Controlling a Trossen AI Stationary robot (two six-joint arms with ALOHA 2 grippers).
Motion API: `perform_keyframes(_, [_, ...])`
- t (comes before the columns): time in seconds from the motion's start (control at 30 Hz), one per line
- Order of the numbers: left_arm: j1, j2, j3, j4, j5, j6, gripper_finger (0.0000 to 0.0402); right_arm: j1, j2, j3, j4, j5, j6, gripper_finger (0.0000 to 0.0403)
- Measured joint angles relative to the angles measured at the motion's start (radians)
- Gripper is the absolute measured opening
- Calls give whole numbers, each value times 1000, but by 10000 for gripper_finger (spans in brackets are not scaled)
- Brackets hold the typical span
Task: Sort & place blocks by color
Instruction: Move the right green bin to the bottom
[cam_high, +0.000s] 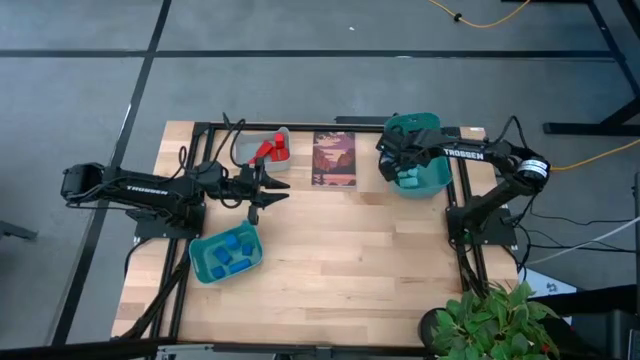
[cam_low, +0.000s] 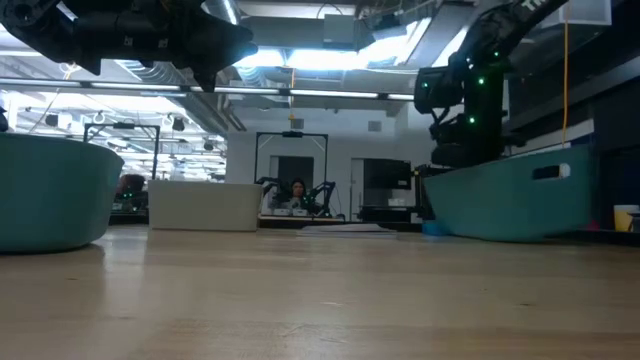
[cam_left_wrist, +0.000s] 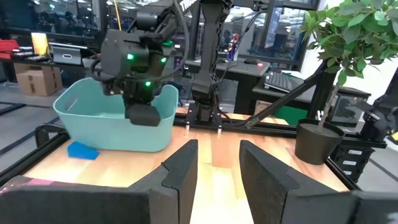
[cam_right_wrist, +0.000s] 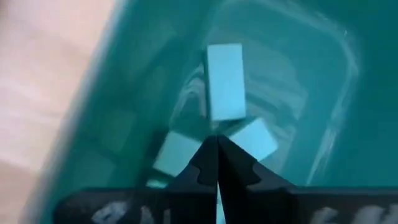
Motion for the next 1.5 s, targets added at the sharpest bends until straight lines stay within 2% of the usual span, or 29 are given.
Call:
perform_keyframes(0.33, [0, 0, 0, 0, 0, -28, 111, 101, -54, 28, -30, -141, -28, 0])
perform_keyframes(0.7, [0, 0, 0, 0, 0, -53, 111, 213, -152, 28, -182, -212, 32, 0])
perform_keyframes(1.23, [0, 0, 0, 2, 1, -109, 111, 414, -158, 28, -172, -321, 87, 0])
perform_keyframes(1.5, [0, 0, 0, 2, 1, -109, 111, 554, -158, 28, -41, -381, 163, 0])
